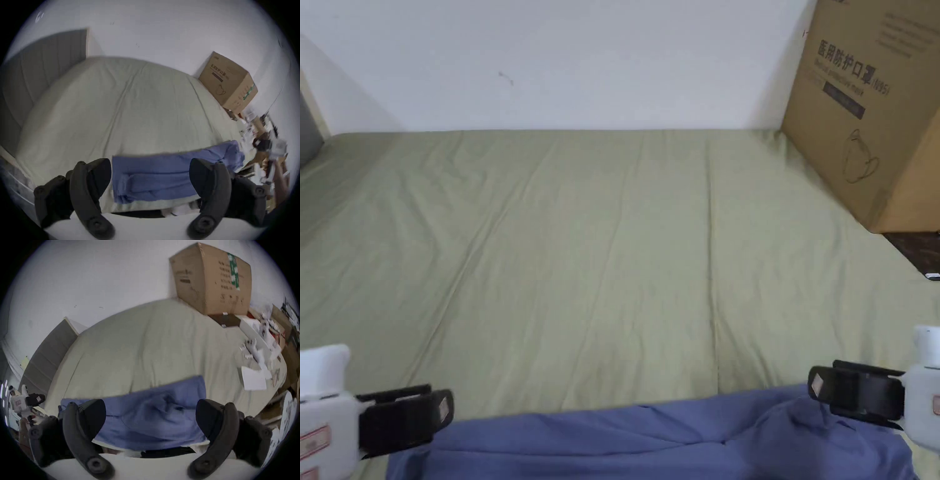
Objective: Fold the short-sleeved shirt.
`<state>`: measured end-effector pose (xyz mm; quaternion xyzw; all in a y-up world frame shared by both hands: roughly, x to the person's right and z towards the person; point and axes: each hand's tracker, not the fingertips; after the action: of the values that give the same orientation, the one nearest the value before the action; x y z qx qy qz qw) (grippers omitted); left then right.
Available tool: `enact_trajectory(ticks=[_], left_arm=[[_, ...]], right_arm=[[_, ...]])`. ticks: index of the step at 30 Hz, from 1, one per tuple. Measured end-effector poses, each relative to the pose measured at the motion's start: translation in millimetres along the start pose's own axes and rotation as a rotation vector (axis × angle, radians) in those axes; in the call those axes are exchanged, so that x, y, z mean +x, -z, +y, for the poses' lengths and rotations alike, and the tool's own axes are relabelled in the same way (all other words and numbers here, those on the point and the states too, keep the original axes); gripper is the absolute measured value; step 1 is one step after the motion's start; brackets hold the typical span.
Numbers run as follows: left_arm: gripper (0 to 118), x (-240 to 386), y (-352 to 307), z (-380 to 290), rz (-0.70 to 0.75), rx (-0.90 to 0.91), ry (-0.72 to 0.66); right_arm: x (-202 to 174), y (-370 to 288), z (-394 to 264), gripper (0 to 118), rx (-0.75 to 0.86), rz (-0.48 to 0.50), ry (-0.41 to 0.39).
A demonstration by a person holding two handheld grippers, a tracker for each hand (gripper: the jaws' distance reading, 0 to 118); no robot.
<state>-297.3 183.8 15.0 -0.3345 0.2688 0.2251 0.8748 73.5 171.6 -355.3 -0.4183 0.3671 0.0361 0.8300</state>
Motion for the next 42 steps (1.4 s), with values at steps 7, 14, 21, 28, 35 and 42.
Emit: enact_trajectory(ticks=[7, 14, 21, 28, 35, 42], left_arm=[[0, 33.1, 2.6, 1.0, 0.078, 0.048, 0.139], [0, -7.5, 12.2, 15.5, 0.072, 0.032, 0.077], [98, -140.1, 40.9, -11.9, -0.346, -0.072, -0.444], [114, -174.0, 89.8, -53.6, -0.552, -0.18, -0.63], [113, -151.3, 143.8, -80.8, -0.828, -0.211, -0.68], [9, -150.7, 156.5, -78.1, -0.682, -0.285, -0.78]], right_arm=[[-44.8, -3.1, 9.1, 0, 0.11, 0.014, -0.058], [-56.0, 5.0, 16.6, 0, 0.093, 0.037, -0.097], [-47.7, 9.7, 6.0, 0, 0.04, 0.04, -0.063], [-45.4, 16.8, -0.3, 0, -0.015, -0.003, -0.045], [-54.0, 12.0, 2.3, 0, -0.037, -0.017, -0.085], [-51.2, 15.6, 5.1, 0, -0.044, -0.007, -0.052]])
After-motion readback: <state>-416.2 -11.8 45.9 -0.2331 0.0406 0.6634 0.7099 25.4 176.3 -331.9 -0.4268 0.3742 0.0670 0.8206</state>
